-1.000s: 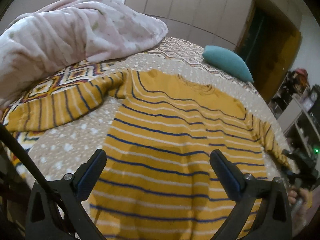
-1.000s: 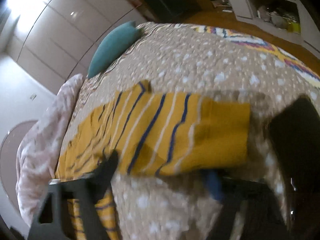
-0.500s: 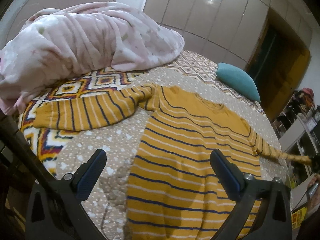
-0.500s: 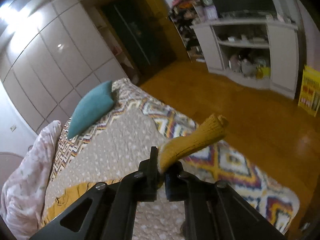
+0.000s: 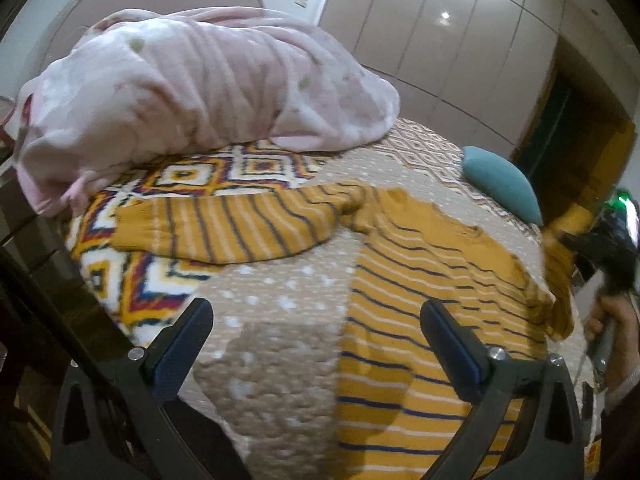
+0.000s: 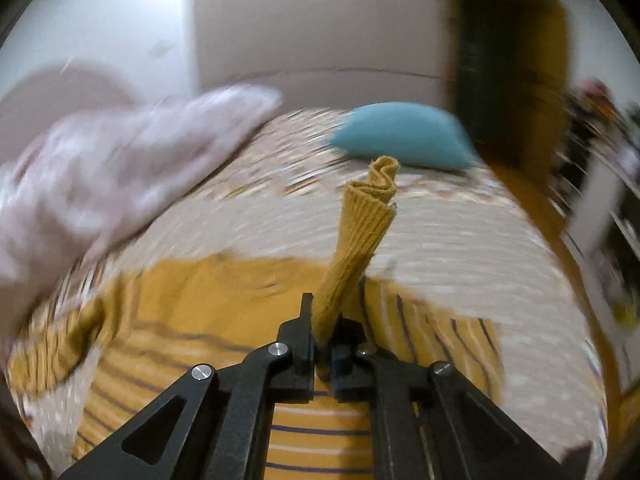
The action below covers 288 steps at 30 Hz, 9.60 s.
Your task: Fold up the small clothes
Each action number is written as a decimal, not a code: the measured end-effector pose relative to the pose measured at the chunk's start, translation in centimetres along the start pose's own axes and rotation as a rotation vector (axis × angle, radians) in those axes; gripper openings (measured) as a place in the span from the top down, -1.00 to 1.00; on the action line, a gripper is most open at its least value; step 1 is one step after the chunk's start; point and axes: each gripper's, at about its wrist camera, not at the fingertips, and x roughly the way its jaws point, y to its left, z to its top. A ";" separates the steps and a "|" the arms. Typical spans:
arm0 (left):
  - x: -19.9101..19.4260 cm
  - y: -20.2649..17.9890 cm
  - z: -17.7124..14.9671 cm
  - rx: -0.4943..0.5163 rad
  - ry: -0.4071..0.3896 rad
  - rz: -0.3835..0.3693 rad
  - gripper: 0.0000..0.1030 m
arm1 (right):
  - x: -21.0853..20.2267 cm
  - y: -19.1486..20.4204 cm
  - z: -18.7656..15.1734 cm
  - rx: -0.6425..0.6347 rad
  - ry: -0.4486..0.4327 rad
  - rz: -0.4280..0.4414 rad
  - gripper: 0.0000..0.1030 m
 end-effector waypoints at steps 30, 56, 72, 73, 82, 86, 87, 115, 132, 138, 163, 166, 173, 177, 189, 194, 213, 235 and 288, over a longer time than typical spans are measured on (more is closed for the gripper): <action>4.7 17.2 5.1 -0.221 -0.066 0.354 -1.00 | -4.7 6.8 -15.4 -0.358 0.085 0.135 -0.46; 5.6 -5.4 15.1 0.139 -0.038 0.038 0.86 | -7.6 -6.9 -19.8 0.094 0.067 0.121 -0.41; 15.1 -35.6 6.4 0.408 0.303 -0.430 0.16 | -9.4 -15.5 -22.7 0.276 0.054 0.069 -0.41; 14.7 -35.5 5.9 0.412 0.290 -0.429 0.09 | -9.4 -15.9 -22.7 0.289 0.054 0.074 -0.41; 8.2 -23.7 3.4 0.628 0.066 -0.083 -0.48 | -8.3 -14.7 -19.9 0.293 0.032 0.164 -0.41; 8.4 -15.4 2.9 0.524 0.129 0.023 -0.48 | -7.2 -12.8 -19.0 0.266 0.046 0.193 -0.41; 8.5 -13.7 2.7 0.479 0.152 0.022 -0.48 | -7.0 -12.5 -18.6 0.256 0.042 0.195 -0.41; 7.8 -2.3 -2.2 0.032 0.205 -0.047 -0.50 | 6.0 -10.8 -5.7 0.197 0.145 0.038 0.84; 8.7 -3.6 -4.8 0.058 0.353 -0.195 -0.56 | -4.7 -15.1 -18.6 0.314 0.216 0.181 0.00; 9.3 -4.9 -5.3 0.081 0.390 -0.196 0.03 | -6.0 -16.2 -24.1 0.455 0.251 0.282 -0.05; 5.6 -1.6 -12.6 -0.073 0.434 -0.448 0.06 | -9.2 -10.9 -31.6 0.587 0.286 0.733 -0.05; 5.4 -2.1 -12.9 -0.046 0.437 -0.453 0.06 | -8.9 -9.9 -31.9 0.604 0.307 0.793 -0.05; 5.5 -2.6 -14.3 -0.062 0.489 -0.491 0.21 | -8.0 -7.8 -32.4 0.586 0.347 0.821 -0.05; 6.2 -2.6 -14.2 -0.097 0.514 -0.476 0.21 | -7.8 -7.4 -32.7 0.587 0.368 0.785 0.34; -1.8 -4.8 -8.3 0.052 0.340 -0.391 0.85 | -15.2 -8.1 -29.2 0.427 0.262 0.808 0.83; -3.1 -4.5 -9.6 0.084 0.344 -0.383 0.85 | -17.6 -7.5 -30.2 0.353 0.269 0.817 0.83; 11.1 -11.5 4.9 0.030 0.243 -0.274 0.85 | -8.5 -4.9 -9.8 0.185 0.069 0.577 0.83; 28.9 -13.4 11.7 -0.286 0.426 -0.417 0.16 | 15.4 -14.8 -5.9 0.804 0.253 0.643 0.21; 12.8 -4.5 6.3 0.166 0.273 -0.096 -0.15 | -7.3 -17.9 -17.9 0.344 0.121 0.240 0.04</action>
